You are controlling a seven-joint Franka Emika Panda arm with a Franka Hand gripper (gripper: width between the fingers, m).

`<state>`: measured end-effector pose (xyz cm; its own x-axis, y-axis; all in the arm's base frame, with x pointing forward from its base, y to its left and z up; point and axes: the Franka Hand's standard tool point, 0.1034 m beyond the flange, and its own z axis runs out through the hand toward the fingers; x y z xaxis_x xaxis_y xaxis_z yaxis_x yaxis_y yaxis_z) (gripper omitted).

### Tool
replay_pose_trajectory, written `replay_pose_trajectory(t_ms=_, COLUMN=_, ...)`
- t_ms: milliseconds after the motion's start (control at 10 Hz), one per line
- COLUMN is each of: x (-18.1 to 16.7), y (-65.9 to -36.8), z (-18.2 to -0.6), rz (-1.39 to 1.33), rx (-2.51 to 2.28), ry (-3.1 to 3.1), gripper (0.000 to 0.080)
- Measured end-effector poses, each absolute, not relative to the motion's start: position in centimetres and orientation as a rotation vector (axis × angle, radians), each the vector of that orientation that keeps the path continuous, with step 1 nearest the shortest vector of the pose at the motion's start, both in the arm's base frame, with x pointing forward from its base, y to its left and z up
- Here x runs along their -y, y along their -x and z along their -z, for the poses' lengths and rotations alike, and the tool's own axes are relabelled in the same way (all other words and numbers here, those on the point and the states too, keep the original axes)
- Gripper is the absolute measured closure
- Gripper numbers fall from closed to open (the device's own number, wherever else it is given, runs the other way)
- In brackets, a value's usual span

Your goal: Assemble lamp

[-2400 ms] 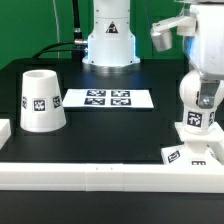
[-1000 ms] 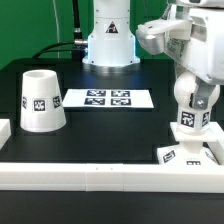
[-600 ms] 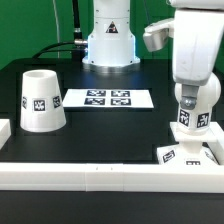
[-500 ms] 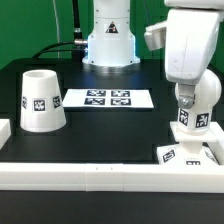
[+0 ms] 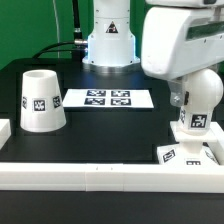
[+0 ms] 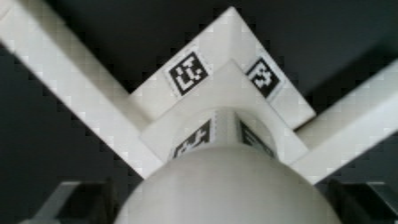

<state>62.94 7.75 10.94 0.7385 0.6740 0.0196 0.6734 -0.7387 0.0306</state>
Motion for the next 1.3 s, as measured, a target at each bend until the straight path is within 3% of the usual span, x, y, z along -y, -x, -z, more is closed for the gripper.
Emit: replay_pose_trajectory(t_ms=1300, x=-8.18, y=-63.54, z=-11.32, rz=-0.098, rx=0.501, ry=-3.161, gripper=0.0223)
